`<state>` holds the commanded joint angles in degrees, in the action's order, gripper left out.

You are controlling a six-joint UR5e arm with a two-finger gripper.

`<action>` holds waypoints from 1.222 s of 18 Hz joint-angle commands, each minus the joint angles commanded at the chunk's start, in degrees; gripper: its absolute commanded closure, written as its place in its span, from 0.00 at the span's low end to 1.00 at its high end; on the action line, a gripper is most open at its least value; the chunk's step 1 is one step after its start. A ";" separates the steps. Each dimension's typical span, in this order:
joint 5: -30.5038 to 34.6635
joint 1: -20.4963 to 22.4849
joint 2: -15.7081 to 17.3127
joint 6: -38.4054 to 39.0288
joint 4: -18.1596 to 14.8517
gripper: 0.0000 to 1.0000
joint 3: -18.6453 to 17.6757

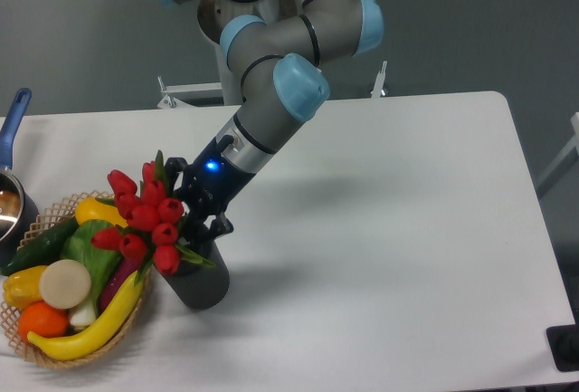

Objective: Pick up the flowers from the vase
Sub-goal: 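Lower the gripper around the tulip stems and close it, then lift the gripped tulips straight up out of the black vase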

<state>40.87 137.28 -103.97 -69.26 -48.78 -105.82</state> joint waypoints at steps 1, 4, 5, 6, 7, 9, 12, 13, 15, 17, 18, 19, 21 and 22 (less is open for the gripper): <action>0.00 0.00 0.17 0.00 0.00 0.58 0.09; -0.35 0.44 0.35 0.00 0.00 0.58 0.17; -0.53 0.70 0.44 0.00 0.00 0.58 0.26; -0.79 1.31 1.40 0.09 0.00 0.58 0.61; -1.14 1.84 2.10 0.26 -0.09 0.58 0.61; -4.64 3.16 2.98 1.40 -0.09 0.58 0.70; -10.19 5.71 4.92 5.18 -0.09 0.58 0.96; -10.28 5.97 5.27 5.88 -0.09 0.58 1.05; -11.07 6.24 5.80 7.81 -0.09 0.58 1.93; -13.35 6.77 6.06 13.33 -0.09 0.58 3.07; -13.62 6.86 6.41 15.01 -0.09 0.58 3.60; -13.80 6.94 6.59 16.25 -0.09 0.58 3.95; -15.20 7.47 6.86 18.62 -0.09 0.58 4.74; -16.16 7.65 7.03 20.29 -0.09 0.58 4.83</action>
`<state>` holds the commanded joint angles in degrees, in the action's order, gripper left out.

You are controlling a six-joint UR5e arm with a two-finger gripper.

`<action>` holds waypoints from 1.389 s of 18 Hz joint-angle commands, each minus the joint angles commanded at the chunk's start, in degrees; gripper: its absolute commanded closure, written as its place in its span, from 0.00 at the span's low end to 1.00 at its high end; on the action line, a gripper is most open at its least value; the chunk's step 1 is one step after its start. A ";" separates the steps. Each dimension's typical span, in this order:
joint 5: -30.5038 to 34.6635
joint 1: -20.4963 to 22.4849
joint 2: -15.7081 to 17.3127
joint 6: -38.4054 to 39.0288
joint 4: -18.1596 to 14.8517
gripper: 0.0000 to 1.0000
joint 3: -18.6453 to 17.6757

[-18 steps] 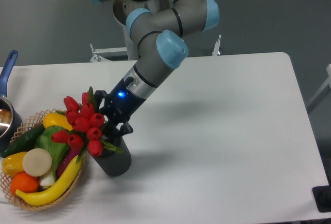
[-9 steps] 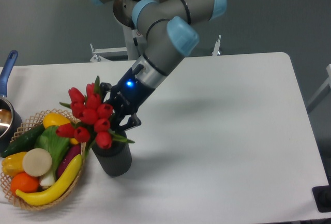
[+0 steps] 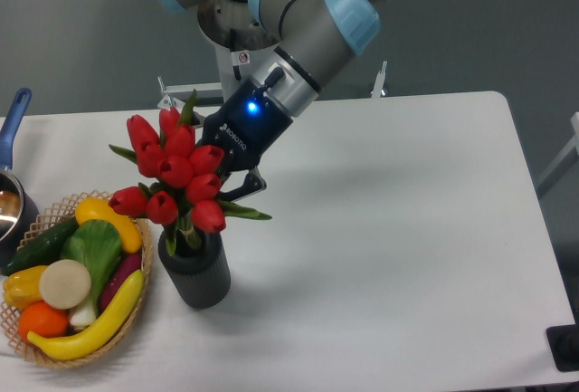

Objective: Pick up the flowers from the vase
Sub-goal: 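Lift the gripped tulips straight up out of the black vase, then carry the tulip bunch up and away from the vase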

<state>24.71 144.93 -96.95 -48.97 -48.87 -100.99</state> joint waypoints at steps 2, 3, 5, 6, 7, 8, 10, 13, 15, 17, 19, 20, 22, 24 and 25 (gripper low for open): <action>-1.41 0.18 0.44 2.55 0.00 0.58 0.09; -1.68 0.26 0.62 3.61 0.00 0.58 0.35; -1.68 0.62 0.53 4.23 0.00 0.58 1.14; -1.85 0.70 0.53 4.32 0.00 0.58 1.75; -2.12 0.97 0.53 4.67 -0.09 0.58 2.37; -2.73 1.58 0.53 5.89 0.00 0.58 2.90; -4.66 3.59 0.53 8.18 0.00 0.58 4.39; -6.16 5.80 0.27 8.63 0.00 0.58 7.37; -6.16 6.68 -0.26 8.72 0.00 0.58 9.39; -5.90 6.86 -0.70 8.20 0.00 0.58 10.28; -5.72 8.87 -1.23 7.58 0.09 0.58 10.20; -5.72 9.75 -1.23 6.53 0.09 0.58 10.20; -5.72 11.16 -2.54 4.25 0.09 0.58 10.37; -5.63 12.39 -3.42 1.61 0.09 0.58 10.46; -5.63 13.09 -3.77 0.38 0.09 0.58 10.46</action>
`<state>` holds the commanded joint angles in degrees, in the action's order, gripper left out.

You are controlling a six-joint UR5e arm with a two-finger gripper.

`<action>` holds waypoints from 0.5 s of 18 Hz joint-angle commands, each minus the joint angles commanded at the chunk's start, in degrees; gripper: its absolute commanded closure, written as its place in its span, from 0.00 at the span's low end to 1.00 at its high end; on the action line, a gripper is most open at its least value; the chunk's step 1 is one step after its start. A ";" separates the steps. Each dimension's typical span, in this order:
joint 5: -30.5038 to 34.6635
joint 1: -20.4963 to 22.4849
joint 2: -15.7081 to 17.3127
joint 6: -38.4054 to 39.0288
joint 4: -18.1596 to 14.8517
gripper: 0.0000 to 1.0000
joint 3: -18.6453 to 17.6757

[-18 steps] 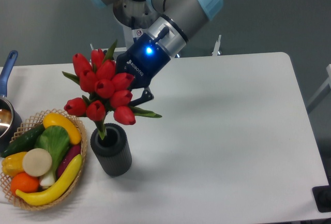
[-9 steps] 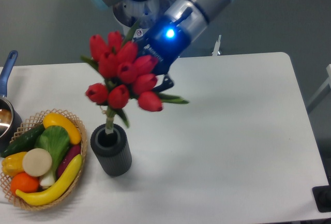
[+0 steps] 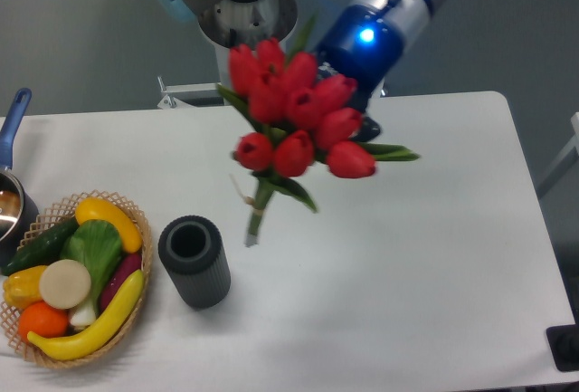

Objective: Pick up the flowers from the vase
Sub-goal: 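Carry the tulip bunch up and away from the vase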

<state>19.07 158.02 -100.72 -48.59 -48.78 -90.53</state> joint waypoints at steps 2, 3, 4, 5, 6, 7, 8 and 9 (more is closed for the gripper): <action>0.00 1.84 -0.35 -1.76 0.00 0.58 0.00; 0.00 2.11 -0.36 -2.38 0.00 0.58 0.00; 0.00 2.55 -0.53 -2.82 0.00 0.58 0.00; 0.00 2.64 -0.88 -3.26 0.00 0.58 0.00; 0.00 3.08 -1.06 -3.70 0.00 0.58 0.00; 0.00 3.43 -1.06 -3.88 0.00 0.58 -0.17; 0.00 3.52 -1.06 -4.14 0.00 0.58 -0.44; 0.00 3.61 -1.06 -4.23 0.00 0.58 -0.53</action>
